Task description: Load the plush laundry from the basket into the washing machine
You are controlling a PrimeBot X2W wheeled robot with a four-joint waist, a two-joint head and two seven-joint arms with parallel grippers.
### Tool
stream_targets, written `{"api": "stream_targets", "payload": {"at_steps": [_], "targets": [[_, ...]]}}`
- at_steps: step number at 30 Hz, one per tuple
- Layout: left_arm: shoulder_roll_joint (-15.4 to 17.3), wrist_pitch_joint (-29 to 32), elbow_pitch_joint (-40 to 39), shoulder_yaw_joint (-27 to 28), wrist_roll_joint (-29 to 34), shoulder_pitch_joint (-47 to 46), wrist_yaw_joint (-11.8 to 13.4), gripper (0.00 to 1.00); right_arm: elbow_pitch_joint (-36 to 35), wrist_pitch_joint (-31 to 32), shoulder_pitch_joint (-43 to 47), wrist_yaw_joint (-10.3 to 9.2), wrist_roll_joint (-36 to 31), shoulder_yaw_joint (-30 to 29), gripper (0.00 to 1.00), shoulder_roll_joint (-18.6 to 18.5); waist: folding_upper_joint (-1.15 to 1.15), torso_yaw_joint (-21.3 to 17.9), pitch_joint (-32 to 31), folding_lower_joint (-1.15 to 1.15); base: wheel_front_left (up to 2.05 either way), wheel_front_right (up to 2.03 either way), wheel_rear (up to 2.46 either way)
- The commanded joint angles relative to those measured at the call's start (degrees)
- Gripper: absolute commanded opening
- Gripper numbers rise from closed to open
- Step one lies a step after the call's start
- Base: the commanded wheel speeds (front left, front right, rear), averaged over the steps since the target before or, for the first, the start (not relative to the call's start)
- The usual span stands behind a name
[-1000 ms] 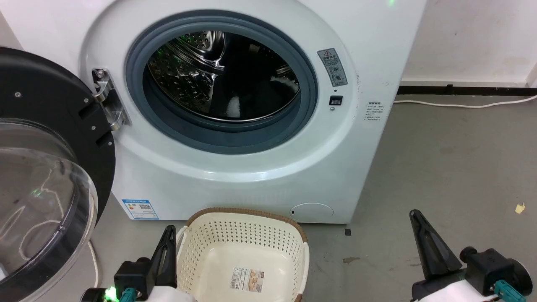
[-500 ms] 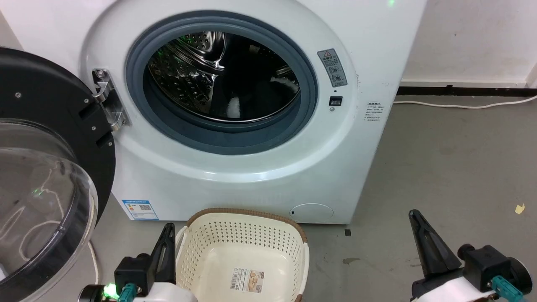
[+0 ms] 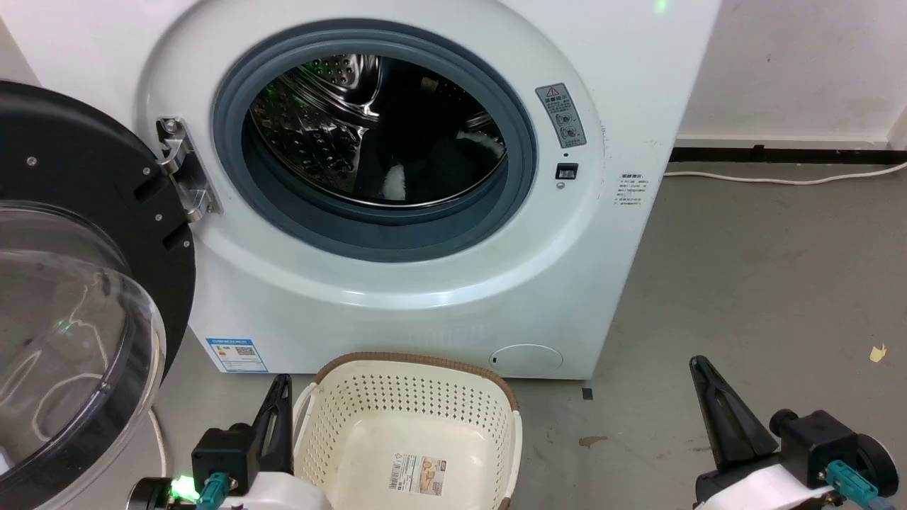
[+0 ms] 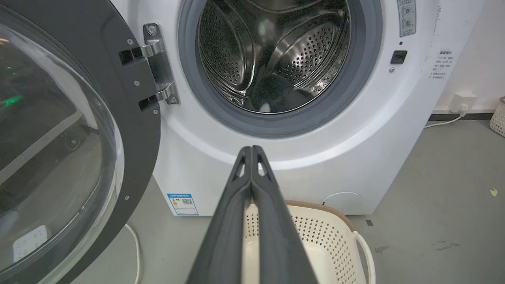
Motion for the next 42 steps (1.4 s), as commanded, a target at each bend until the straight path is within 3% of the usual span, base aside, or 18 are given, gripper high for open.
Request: {"api": "stream_targets", "payload": {"at_steps": [1, 42], "targets": [[-0.04, 0.32, -0.54, 0.21, 0.35, -0.89, -0.17, 0.00, 0.15, 0.40, -1.00, -0.02, -0.35, -0.08, 0.00, 0.03, 0.00, -0.01, -0.01, 0.00, 0.00, 0.00, 0.00], [-0.07, 5.01, -2.96, 1.36, 2.64, -1.87, -0.29, 0.00, 0.76, 5.11, -2.33, -0.04, -1.55, -0.52, 0.00, 0.05, 0.00, -0.17, -0.34, 0.00, 0.00, 0.00, 0.00]]}}
